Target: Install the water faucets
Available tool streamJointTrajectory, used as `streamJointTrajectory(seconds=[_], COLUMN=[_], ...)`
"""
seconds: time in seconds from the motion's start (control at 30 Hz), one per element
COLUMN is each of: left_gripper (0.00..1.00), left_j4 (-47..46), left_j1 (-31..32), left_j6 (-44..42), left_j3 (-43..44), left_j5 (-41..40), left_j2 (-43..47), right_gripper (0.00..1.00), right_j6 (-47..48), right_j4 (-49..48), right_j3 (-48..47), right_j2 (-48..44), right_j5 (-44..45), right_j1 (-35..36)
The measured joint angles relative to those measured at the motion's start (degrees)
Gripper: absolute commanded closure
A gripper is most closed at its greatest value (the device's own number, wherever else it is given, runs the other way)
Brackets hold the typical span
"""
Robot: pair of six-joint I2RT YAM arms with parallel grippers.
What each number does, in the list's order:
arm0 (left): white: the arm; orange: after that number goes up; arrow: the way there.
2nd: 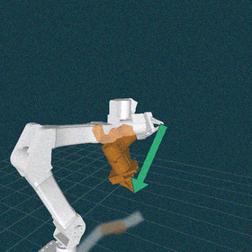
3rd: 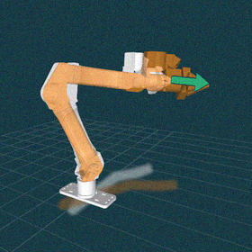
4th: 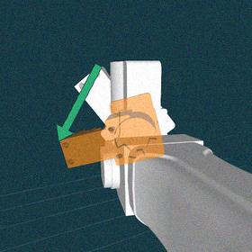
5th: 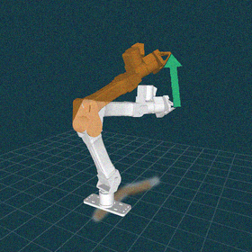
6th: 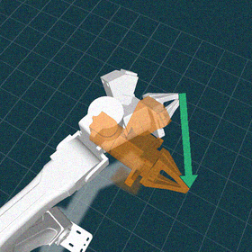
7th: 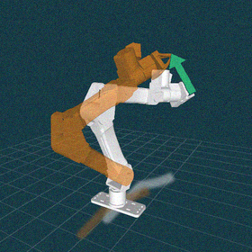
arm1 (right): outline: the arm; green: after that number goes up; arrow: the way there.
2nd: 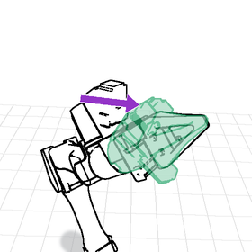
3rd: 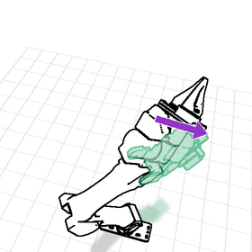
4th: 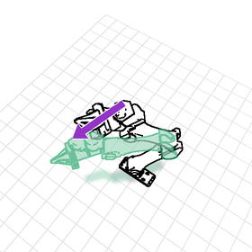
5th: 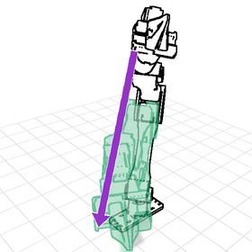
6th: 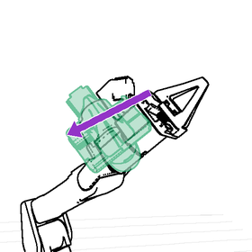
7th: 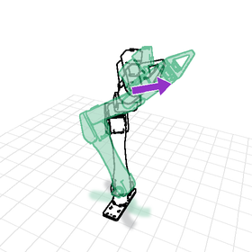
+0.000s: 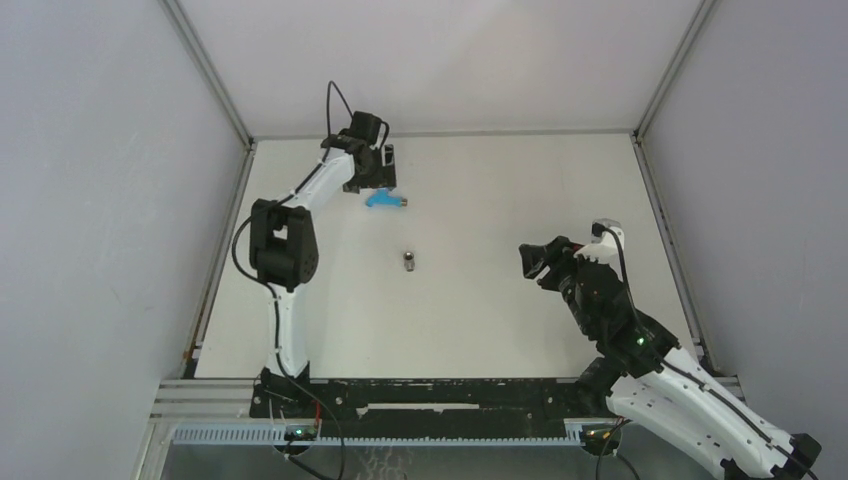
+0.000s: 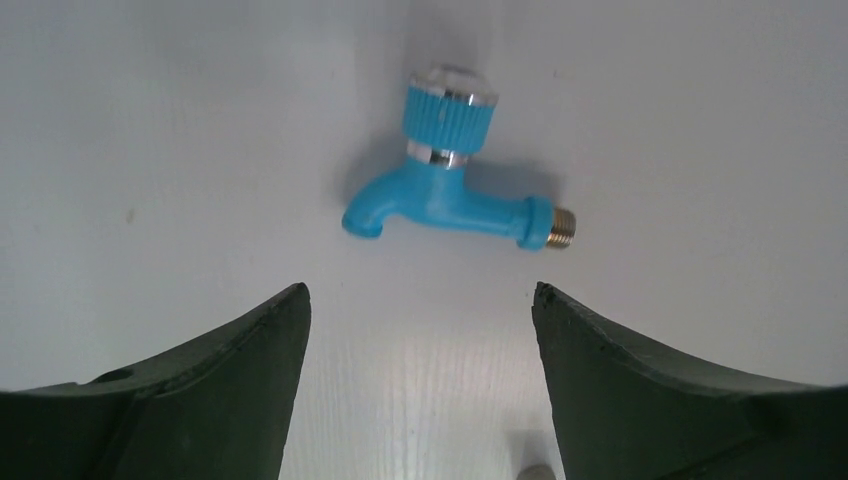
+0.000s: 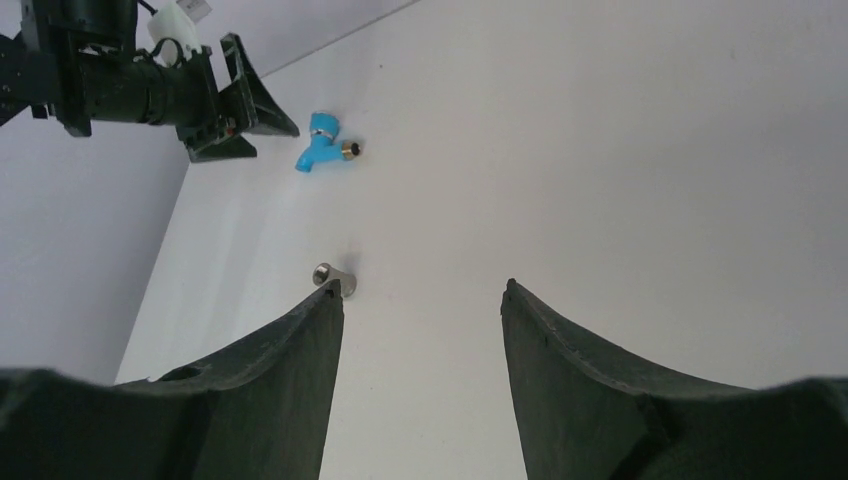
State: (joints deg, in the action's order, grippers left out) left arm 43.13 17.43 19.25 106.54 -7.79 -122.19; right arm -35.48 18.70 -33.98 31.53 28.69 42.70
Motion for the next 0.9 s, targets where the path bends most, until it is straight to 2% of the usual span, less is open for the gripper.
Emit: streamJointTrajectory(seconds=[0.17,0.3,0.37,0.47,0.7,0.9], left_gripper=[0.15,0.2,0.21,0.25,0.48,0.51], left_j4=[2.2,4.3,5.0,6.3,7.5,7.1], left_j1=[0.0,-0.2,-0.3,-0.8,-2.4,-2.7], left_j6=[-2.0,-2.8,-2.8,-2.6,-1.3,-1.1], left_j3=[12.7,24.4,27.0,27.0,26.7,25.3], left_j5=[-0.5,-0.4,0.3,1.2,3.5,5.5], left_j2=[-7.4,-15.6,-18.8,-21.3,-22.6,-22.6], right_gripper=[0.34,0.34,0.34,0.34,0.35,0.35], right_j6=[-0.9,-1.8,-2.4,-3.3,-3.7,-3.7], right_j4=[3.4,5.4,6.0,6.8,8.0,8.6], right_j3=[0.0,0.0,0.0,0.0,0.0,0.0], right_j2=[-2.1,-2.1,-2.1,-2.1,-2.3,-2.3], right_j5=[0.8,0.8,0.7,0.7,0.8,0.5], right_j1=[-0.5,-0.7,-0.7,-0.8,-2.1,-3.5])
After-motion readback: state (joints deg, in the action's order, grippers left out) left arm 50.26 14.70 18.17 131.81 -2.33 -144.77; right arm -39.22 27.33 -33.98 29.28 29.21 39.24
